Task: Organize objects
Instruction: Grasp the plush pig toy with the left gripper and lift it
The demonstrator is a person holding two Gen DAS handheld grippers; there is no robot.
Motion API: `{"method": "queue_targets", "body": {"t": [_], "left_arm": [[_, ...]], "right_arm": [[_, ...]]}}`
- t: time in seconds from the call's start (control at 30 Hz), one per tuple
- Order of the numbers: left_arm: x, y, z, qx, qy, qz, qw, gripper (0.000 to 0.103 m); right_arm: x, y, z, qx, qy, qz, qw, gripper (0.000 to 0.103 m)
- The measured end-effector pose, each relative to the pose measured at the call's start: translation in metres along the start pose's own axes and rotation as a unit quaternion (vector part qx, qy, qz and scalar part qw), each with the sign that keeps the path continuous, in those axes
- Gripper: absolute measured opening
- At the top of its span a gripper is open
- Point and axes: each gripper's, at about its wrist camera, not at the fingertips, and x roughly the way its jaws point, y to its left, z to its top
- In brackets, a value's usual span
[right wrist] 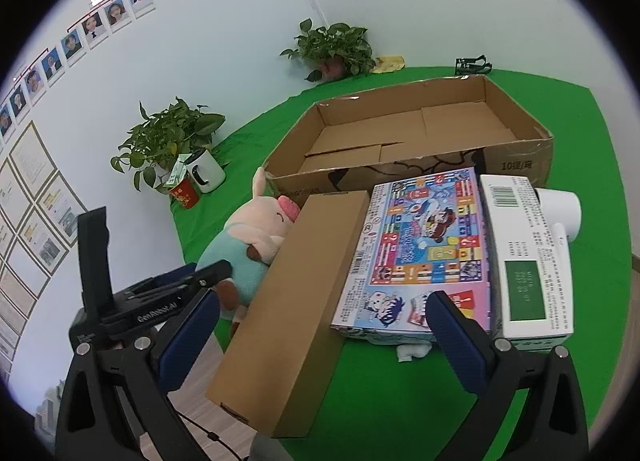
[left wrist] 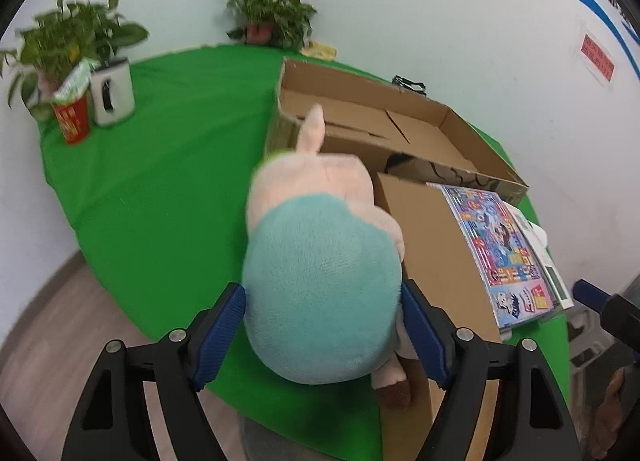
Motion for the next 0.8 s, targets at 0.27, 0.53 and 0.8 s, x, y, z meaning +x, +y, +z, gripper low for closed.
{"method": "queue_targets", "body": {"t": [0.27, 0.53, 0.8], "left_arm": [[0.001, 0.004, -0.017, -0.008, -0.018, -0.009, 0.9998, 0.059], [-0.024, 0.011, -0.031, 0.004, -0.01, -0.011, 0.9999, 0.05], [-0.032, 0.008, -0.045, 0.002, -0.026, -0.012, 0.9996, 0.05]], "right_arm": [[0.046, 0.026, 0.013, -0.012, 0.053, 0.002, 0.999, 0.102], [0.071, 0.064, 0.022, -0.056, 0.079, 0.009, 0.995, 0.102], [0.113, 0.096, 0.021, -0.102, 0.119, 0.024, 0.987, 0.101]]}}
